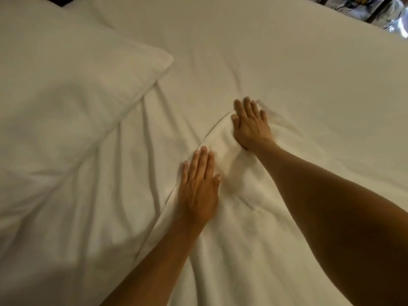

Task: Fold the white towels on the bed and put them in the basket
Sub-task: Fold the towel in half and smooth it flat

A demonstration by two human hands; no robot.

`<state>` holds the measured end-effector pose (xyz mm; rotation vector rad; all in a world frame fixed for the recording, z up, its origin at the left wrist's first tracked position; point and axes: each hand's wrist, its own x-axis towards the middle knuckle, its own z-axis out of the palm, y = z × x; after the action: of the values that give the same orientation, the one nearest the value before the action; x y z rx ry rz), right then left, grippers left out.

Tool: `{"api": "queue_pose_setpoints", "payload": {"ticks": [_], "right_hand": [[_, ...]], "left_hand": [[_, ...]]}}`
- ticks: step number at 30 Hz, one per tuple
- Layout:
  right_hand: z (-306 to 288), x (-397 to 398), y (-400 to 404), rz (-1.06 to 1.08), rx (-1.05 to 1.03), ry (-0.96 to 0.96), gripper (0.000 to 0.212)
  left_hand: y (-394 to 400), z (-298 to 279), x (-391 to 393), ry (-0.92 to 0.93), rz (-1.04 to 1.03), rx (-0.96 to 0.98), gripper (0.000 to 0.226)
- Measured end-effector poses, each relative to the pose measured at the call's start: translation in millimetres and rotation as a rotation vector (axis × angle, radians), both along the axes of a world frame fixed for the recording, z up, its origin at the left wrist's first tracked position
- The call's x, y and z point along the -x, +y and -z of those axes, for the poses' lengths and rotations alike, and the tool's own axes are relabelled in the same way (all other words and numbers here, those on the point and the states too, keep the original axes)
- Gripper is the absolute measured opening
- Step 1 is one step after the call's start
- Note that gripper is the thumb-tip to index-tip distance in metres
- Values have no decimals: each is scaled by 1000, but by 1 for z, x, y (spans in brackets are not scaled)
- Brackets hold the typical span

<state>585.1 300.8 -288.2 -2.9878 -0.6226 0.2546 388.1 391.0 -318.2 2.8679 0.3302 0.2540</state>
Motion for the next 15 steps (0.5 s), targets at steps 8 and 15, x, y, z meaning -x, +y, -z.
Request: {"api": "queue_pose_setpoints", "payload": {"ticks": [8, 15], "right_hand": [[9, -13, -2, -13, 25, 47, 55], [-17, -14, 0, -153, 171, 42, 56]], "left_hand": [[1, 12, 2, 69, 15, 61, 58], [4, 4, 4, 149, 32, 52, 62]]}}
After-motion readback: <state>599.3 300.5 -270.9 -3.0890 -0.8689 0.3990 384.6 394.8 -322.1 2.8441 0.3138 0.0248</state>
